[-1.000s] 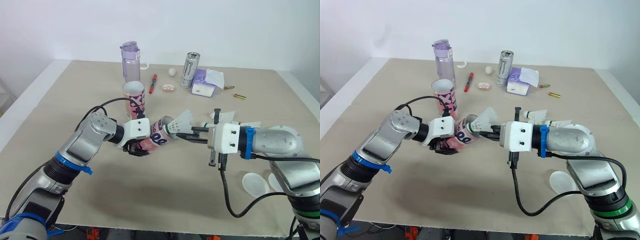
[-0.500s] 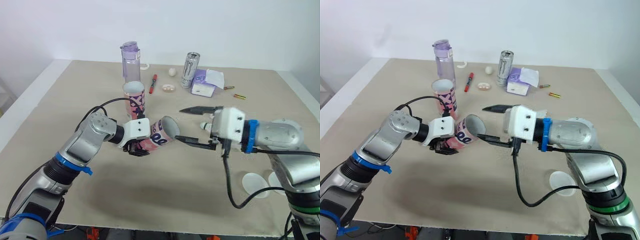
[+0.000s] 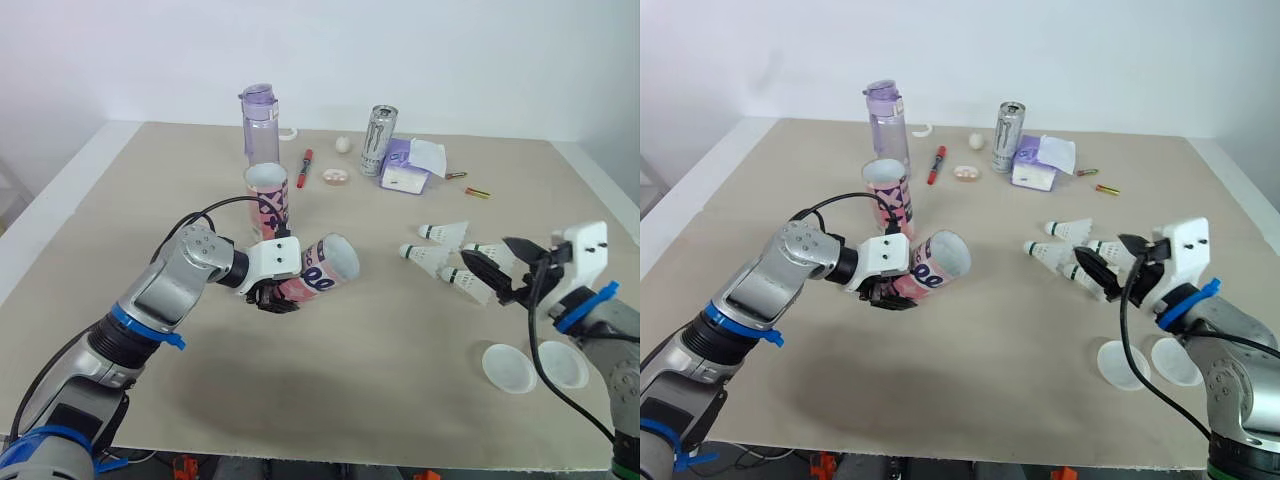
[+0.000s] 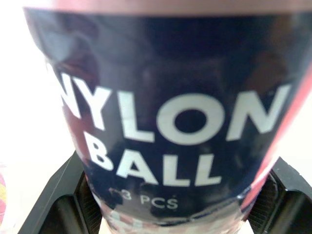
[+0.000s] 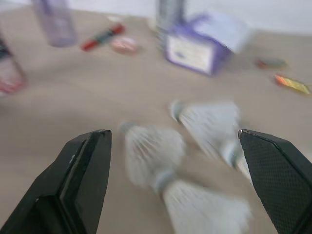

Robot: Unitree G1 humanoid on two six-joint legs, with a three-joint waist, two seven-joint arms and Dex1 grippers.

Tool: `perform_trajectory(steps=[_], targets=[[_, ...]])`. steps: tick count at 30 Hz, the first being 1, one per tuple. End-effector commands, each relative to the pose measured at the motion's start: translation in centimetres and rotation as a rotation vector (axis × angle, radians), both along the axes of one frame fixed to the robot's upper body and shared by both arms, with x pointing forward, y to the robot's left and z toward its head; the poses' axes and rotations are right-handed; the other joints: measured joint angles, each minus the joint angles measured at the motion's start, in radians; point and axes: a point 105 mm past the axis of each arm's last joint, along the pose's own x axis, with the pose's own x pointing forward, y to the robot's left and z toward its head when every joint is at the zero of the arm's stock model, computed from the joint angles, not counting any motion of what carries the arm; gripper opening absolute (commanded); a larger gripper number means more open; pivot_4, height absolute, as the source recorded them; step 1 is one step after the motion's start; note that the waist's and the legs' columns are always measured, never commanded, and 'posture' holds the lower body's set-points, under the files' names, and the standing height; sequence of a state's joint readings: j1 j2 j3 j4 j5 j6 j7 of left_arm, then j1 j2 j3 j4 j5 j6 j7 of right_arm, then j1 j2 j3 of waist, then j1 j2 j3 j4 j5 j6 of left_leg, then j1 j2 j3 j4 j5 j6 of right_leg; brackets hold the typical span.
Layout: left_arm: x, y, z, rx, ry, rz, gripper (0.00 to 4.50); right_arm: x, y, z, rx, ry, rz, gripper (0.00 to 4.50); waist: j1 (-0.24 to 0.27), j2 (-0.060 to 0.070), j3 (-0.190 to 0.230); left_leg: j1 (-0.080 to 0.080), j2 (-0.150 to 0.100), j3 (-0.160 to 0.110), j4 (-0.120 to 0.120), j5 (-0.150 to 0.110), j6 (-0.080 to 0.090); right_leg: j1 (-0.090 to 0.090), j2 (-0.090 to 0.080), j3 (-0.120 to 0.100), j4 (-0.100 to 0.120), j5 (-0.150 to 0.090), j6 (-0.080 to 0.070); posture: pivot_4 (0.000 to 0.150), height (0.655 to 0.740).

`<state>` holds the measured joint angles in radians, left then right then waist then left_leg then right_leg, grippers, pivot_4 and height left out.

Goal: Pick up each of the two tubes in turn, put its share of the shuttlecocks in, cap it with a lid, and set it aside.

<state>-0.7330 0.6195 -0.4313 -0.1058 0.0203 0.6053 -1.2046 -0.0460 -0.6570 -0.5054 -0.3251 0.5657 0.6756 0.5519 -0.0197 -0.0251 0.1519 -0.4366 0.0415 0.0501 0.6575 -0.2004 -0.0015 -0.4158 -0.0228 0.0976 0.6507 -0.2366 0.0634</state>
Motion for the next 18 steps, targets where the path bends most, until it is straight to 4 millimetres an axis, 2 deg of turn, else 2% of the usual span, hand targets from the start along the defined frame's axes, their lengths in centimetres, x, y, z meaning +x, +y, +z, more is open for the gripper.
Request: perform_trajectory(steps=[1,5,9,18], targets=[[-0.3,-0.5,-0.1,0.003,0.005,-0.033,3.37,-1.0,-1.7,-0.9,-0.033,0.014,-0.020,4.45,0.000,0.000,0.000,0.000,0.000,0.000,0.000,0.000,0.000,0.000,0.000,0.000,0.000,0.000,0.000,0.150,0.7400],[-0.4,-0.3,-0.1,0.006,0.006,-0.027,3.37,-1.5,-2.0,-2.1,-0.035,0.047,0.001,4.45,-0.001,0.000,0.000,0.000,0.000,0.000,0.000,0.000,0.000,0.000,0.000,0.000,0.000,-0.003,0.005,0.150,0.7400],[-0.3,-0.1,-0.1,0.009,0.008,-0.022,3.37,-1.8,-1.2,-3.1,-0.017,0.077,0.077,4.45,0.000,0.000,0.000,0.000,0.000,0.000,0.000,0.000,0.000,0.000,0.000,0.000,0.000,-0.002,0.005,0.150,0.7400],[-0.3,0.1,-0.2,0.012,0.009,-0.016,3.37,-1.3,-0.6,-4.6,-0.016,0.135,0.206,4.45,-0.001,0.000,0.000,0.001,0.000,0.000,0.000,0.000,0.000,0.000,0.000,0.001,0.000,-0.002,0.004,0.150,0.7400]])
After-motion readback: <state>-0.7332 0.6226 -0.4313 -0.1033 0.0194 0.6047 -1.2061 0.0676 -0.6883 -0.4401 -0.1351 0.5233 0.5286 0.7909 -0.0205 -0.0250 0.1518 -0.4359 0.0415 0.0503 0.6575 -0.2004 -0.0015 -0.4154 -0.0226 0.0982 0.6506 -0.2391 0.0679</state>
